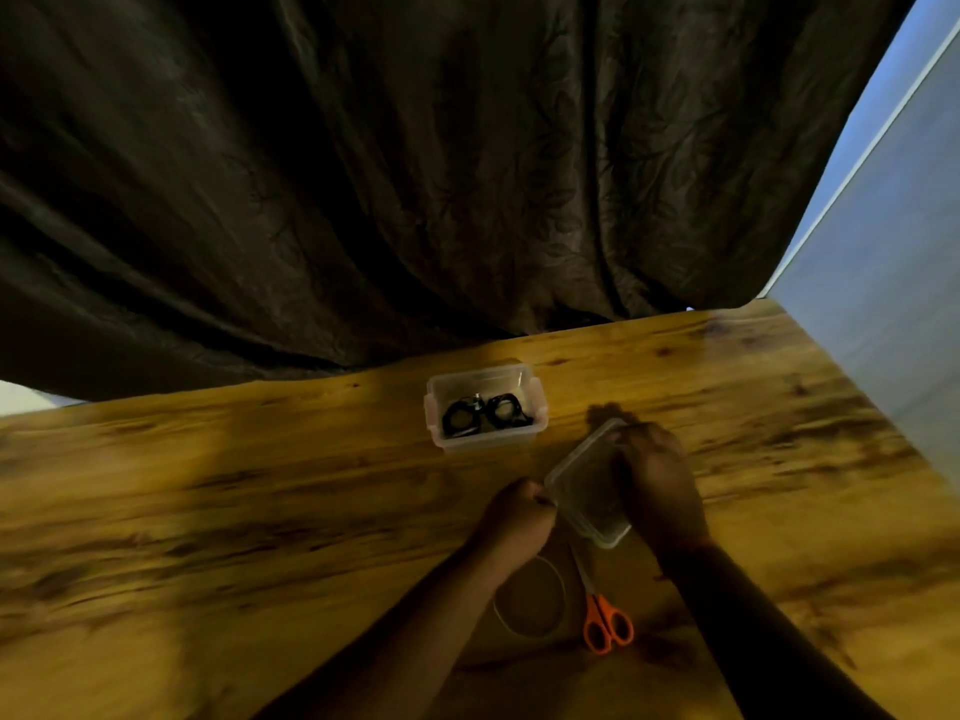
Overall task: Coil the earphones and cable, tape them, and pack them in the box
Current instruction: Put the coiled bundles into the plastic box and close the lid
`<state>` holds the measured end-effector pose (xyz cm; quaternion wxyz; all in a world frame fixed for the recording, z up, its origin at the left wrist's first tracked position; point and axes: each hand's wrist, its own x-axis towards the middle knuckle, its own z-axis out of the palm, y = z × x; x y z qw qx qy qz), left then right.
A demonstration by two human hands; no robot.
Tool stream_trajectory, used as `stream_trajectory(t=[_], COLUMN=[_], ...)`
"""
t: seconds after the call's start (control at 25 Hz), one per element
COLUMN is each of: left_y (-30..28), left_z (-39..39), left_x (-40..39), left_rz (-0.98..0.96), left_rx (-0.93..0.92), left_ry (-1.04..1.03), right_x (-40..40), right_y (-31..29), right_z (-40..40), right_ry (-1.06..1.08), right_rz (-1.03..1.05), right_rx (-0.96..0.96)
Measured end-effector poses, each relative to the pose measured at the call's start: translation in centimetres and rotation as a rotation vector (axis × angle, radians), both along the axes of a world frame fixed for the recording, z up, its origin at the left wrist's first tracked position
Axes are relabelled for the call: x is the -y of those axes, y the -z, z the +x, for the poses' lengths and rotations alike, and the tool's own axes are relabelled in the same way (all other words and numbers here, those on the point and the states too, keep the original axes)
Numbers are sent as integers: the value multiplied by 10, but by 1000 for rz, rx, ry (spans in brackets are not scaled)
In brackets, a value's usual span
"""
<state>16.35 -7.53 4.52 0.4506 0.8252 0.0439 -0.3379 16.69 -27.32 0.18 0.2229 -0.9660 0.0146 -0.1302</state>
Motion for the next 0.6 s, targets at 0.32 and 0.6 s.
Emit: stream_trajectory(t=[0.32, 0.6], left_y=[-7, -37], left_z=[-3, -4], left_x=[12, -12], left_rz=[-170, -468], left_rx=[-63, 233], left_ry=[-219, -483], right_x=[34, -6], right_y=[5, -40], right_z=[-7, -4], right_ry=[233, 334], right_rz=[-110, 577], right_rx=[-295, -53])
